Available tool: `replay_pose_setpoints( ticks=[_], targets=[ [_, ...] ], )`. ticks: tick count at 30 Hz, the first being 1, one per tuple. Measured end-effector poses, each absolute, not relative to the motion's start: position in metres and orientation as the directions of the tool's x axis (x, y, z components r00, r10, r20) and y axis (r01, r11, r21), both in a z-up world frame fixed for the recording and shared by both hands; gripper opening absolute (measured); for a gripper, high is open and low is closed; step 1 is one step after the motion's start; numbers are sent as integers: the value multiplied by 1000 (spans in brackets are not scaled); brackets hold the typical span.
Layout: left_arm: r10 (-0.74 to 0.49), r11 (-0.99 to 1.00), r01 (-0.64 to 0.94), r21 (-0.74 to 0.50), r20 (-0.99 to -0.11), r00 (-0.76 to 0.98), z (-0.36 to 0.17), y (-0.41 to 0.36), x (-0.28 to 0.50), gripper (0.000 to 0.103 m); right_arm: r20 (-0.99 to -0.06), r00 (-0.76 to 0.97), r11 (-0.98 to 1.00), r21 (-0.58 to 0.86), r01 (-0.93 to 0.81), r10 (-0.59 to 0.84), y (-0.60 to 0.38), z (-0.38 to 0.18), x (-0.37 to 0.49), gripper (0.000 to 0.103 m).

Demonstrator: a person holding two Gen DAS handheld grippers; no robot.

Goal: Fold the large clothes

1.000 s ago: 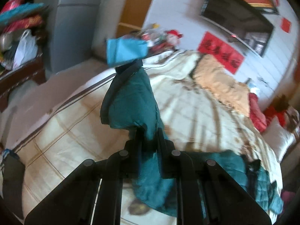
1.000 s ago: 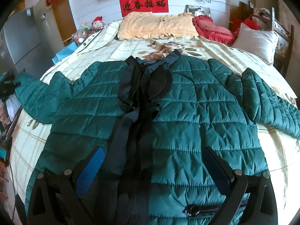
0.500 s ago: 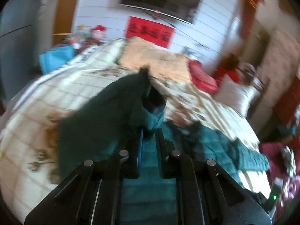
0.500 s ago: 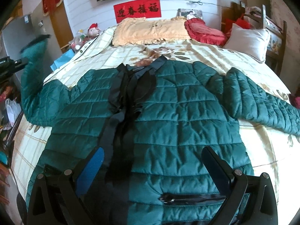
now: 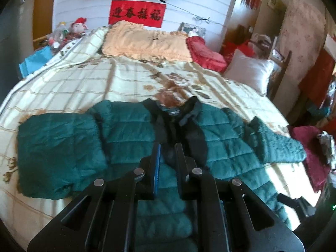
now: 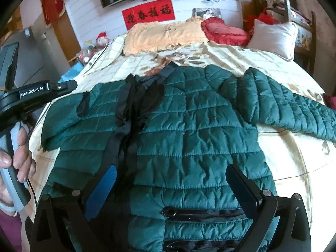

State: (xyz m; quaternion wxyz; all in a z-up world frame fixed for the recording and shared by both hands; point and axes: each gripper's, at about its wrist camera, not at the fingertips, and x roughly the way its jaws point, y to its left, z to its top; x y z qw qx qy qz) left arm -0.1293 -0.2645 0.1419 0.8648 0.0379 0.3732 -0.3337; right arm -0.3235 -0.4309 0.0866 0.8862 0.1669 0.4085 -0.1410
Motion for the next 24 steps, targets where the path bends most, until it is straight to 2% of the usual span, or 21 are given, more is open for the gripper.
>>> replay_pose_setpoints(
  ticks=[4, 8, 12, 14, 15, 16, 19, 24],
  targets=[
    [-534, 772, 607, -190, -711, 457, 128, -251, -123, 12, -770, 631, 900, 204, 385, -95, -429, 81, -319, 103],
    [-561, 778, 555, -296, -725, 400, 112, -218, -109, 12, -760, 650, 886, 300, 353, -1, -424, 76, -308, 103],
    [-572, 796, 481, -369, -719, 395, 107, -184, -96, 14, -766, 643, 903, 295, 312, 28, -409, 73, -284, 103],
    [-546, 816, 465, -344, -721, 426, 107, -172, -94, 32, -767, 640, 911, 299, 285, 51, -403, 71, -270, 103],
    [-537, 825, 455, -336, -718, 442, 107, -165, -93, 50, -765, 640, 911, 311, 271, 71, -402, 69, -262, 103],
    [-527, 836, 433, -336, -711, 465, 108, -155, -91, 60, -763, 640, 908, 327, 261, 90, -401, 67, -255, 103],
    [-491, 866, 373, -332, -704, 514, 109, -129, -88, 60, -751, 640, 894, 386, 228, 162, -399, 61, -228, 103],
    [-352, 933, 273, -233, -739, 574, 98, -97, -83, 60, -713, 647, 852, 491, 182, 272, -394, 59, -178, 103]
  ],
)
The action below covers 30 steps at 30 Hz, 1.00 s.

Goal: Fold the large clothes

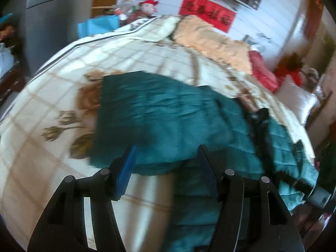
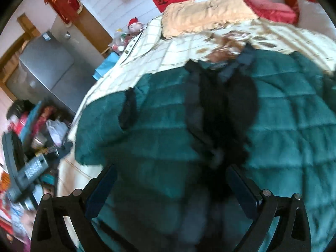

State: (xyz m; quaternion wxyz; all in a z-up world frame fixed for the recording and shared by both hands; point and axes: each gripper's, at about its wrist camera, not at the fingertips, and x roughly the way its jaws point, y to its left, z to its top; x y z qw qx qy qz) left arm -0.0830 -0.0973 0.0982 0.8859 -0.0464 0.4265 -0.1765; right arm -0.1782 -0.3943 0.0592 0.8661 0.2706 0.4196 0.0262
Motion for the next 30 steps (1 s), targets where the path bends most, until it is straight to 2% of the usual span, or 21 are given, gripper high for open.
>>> replay_pose_setpoints(
  ticks=[2, 8, 14, 17, 19, 20, 22, 24, 30],
  targets=[
    [-320, 945, 248, -212, -746, 584, 91, -86, -80, 60, -694, 650, 841, 519, 154, 310, -387, 60, -157, 103],
    [-278, 960, 203, -195, -766, 580, 75, -66, -70, 60, -683, 648, 876, 480, 48, 338, -349, 68, -100, 103],
    [-258, 965, 192, -176, -762, 595, 70, -62, -62, 60, -709, 606, 870, 490, 56, 360, -324, 52, -54, 102],
    [-260, 965, 193, -179, -767, 587, 66, -60, -57, 60, -727, 573, 869, 493, 53, 378, -312, 41, -39, 85],
    [-262, 964, 188, -186, -768, 584, 66, -59, -56, 60, -724, 567, 862, 504, 49, 392, -308, 36, -34, 56],
    [-266, 964, 186, -192, -766, 586, 66, -58, -56, 60, -716, 573, 856, 515, 47, 400, -306, 34, -32, 48],
    [-270, 963, 184, -198, -764, 586, 66, -56, -57, 60, -698, 586, 840, 540, 53, 412, -307, 33, -31, 23],
    [-270, 963, 176, -205, -766, 584, 67, -53, -57, 60, -697, 600, 843, 533, 68, 392, -310, 37, -35, 16],
    [-297, 955, 183, -234, -744, 598, 76, -50, -68, 60, -611, 712, 840, 539, 55, 346, -350, 84, -79, 15]
  ],
)
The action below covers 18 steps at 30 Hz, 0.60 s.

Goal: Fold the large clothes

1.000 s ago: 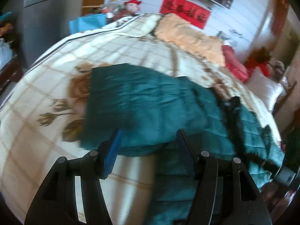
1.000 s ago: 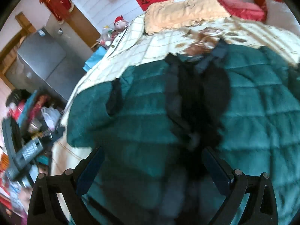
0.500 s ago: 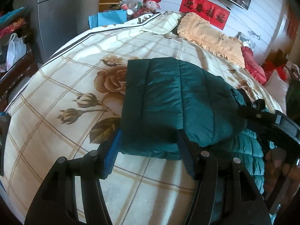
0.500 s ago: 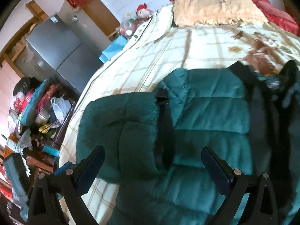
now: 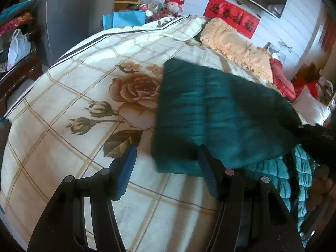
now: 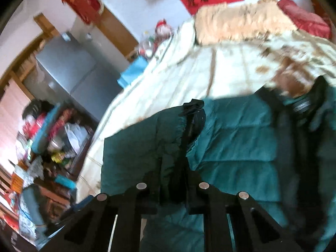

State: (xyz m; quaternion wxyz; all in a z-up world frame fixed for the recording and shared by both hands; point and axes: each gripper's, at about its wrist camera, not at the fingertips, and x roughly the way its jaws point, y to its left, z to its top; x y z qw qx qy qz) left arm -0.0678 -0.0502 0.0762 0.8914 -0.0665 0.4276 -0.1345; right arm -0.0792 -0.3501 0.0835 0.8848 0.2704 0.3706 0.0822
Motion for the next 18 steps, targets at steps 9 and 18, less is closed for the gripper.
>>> replay_pose_setpoints(
  ticks=[9, 18],
  targets=[
    [-328, 940, 276, -200, -752, 571, 76, -91, -90, 60, -614, 785, 894, 391, 217, 79, -447, 132, -162, 15],
    [-254, 937, 343, -69, -809, 530, 55, -145, -94, 60, -681, 730, 858, 336, 389, -65, -524, 118, -218, 14]
  ],
)
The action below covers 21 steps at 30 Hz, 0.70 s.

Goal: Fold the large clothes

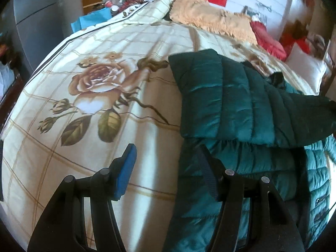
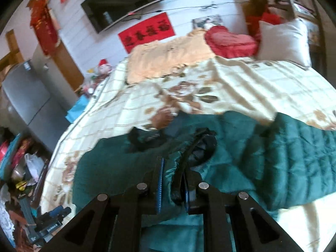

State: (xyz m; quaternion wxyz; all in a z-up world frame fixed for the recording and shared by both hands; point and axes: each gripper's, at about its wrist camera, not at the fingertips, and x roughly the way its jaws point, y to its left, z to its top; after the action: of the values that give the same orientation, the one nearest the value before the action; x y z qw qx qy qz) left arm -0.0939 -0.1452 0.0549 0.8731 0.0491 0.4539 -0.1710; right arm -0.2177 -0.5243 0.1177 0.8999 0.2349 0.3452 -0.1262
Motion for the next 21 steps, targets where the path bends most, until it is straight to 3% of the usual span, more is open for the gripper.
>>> replay_pose_setpoints(
  ticks=[11, 12, 13, 15, 18, 21],
  targets=[
    [-299, 936, 330, -124, -773, 560, 81, -163, -90, 60, -752, 629, 866, 170, 471, -194, -553, 55, -214, 14],
    [-300, 935, 333, -120, -769, 565, 83, -168, -89, 60, -756, 622, 866, 155, 475, -206, -554, 54, -213, 18],
    [-295, 936, 332, -114, -768, 569, 84, -172, -87, 60, -764, 610, 863, 150, 482, -208, -555, 55, -213, 35],
    [-296, 936, 332, -115, -768, 568, 85, -181, -83, 60, -760, 610, 833, 175, 525, -225, -557, 65, -226, 49],
    [-305, 935, 331, -125, -759, 575, 86, -195, -75, 60, -714, 661, 843, 192, 502, -231, -546, 87, -242, 49],
    [-288, 937, 335, -100, -763, 578, 80, -212, -67, 60, -705, 695, 898, 203, 391, -143, -522, 96, -232, 49]
  ],
)
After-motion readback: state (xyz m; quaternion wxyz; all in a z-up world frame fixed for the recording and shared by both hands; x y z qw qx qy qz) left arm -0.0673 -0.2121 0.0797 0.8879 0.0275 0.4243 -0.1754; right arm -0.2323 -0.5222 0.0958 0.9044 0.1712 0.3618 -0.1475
